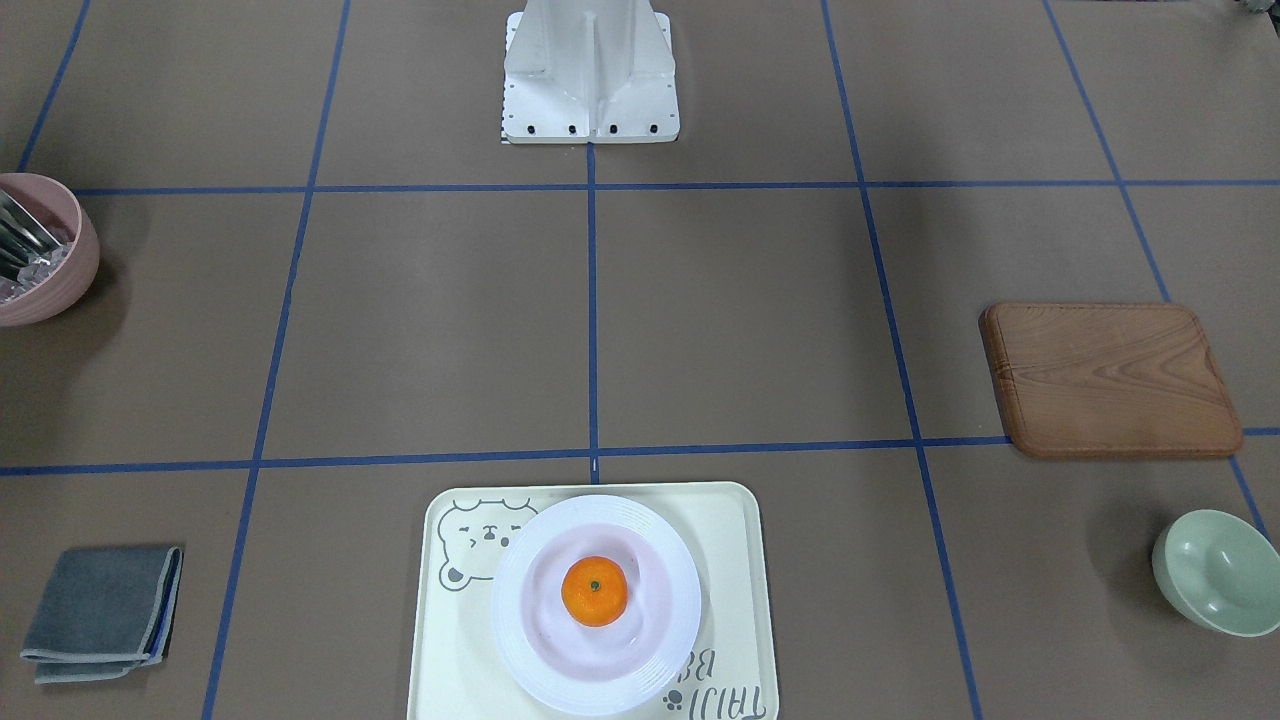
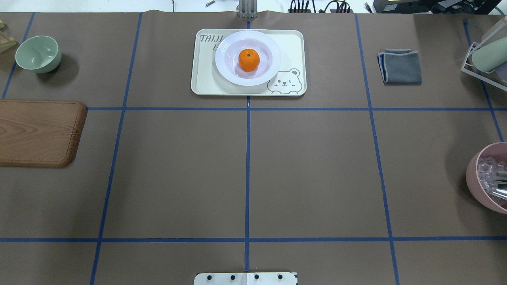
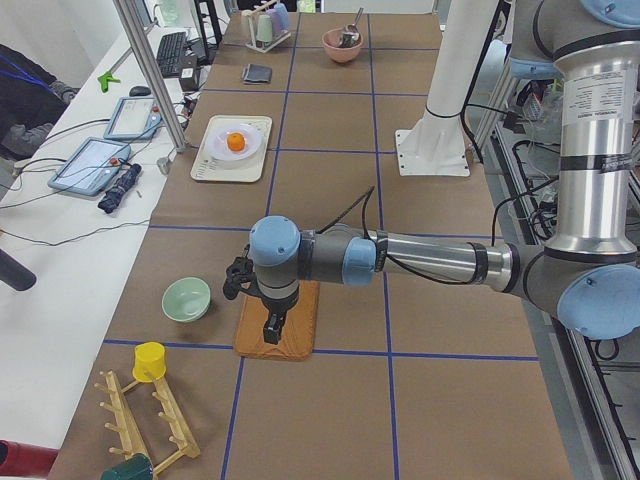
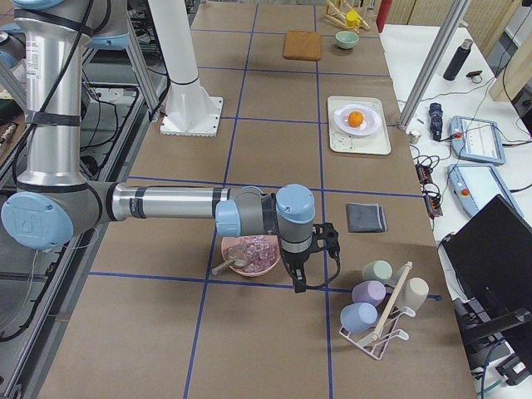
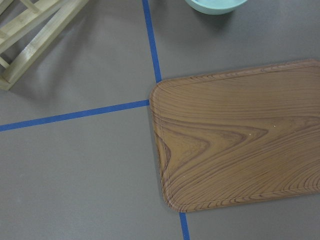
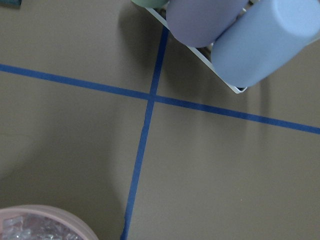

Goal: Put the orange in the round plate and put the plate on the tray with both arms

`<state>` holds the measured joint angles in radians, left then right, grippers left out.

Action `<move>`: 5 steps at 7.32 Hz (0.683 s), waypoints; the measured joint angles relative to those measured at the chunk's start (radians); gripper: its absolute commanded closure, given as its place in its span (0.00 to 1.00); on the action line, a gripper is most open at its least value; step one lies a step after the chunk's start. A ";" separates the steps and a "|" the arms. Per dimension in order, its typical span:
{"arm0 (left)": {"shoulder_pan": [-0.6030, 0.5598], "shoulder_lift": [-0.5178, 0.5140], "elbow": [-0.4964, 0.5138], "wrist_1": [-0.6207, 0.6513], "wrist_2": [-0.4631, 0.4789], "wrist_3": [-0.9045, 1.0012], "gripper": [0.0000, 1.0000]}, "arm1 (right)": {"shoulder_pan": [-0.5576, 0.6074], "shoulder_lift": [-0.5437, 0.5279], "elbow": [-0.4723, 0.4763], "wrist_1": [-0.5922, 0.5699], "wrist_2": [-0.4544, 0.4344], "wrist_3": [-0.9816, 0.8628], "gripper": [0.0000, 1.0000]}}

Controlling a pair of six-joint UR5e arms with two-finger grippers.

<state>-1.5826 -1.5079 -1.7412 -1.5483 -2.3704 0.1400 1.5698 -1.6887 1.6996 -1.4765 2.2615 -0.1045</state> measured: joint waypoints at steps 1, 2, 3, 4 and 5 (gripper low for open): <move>0.000 0.001 -0.002 0.002 0.000 0.001 0.01 | 0.006 -0.011 0.004 0.002 0.007 -0.006 0.00; -0.003 0.004 -0.002 0.003 -0.001 0.001 0.01 | 0.009 -0.010 0.007 0.000 0.019 -0.007 0.00; -0.007 0.008 -0.004 0.003 -0.001 0.001 0.01 | 0.010 -0.008 0.009 0.000 0.035 -0.007 0.00; -0.009 0.012 -0.005 0.004 -0.002 0.001 0.01 | 0.010 -0.008 0.007 0.001 0.040 -0.008 0.00; -0.010 0.014 -0.004 0.006 -0.003 0.001 0.01 | 0.010 -0.010 0.003 0.002 0.031 -0.010 0.00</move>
<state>-1.5930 -1.4937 -1.7453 -1.5428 -2.3738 0.1411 1.5799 -1.6983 1.7028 -1.4740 2.2929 -0.1145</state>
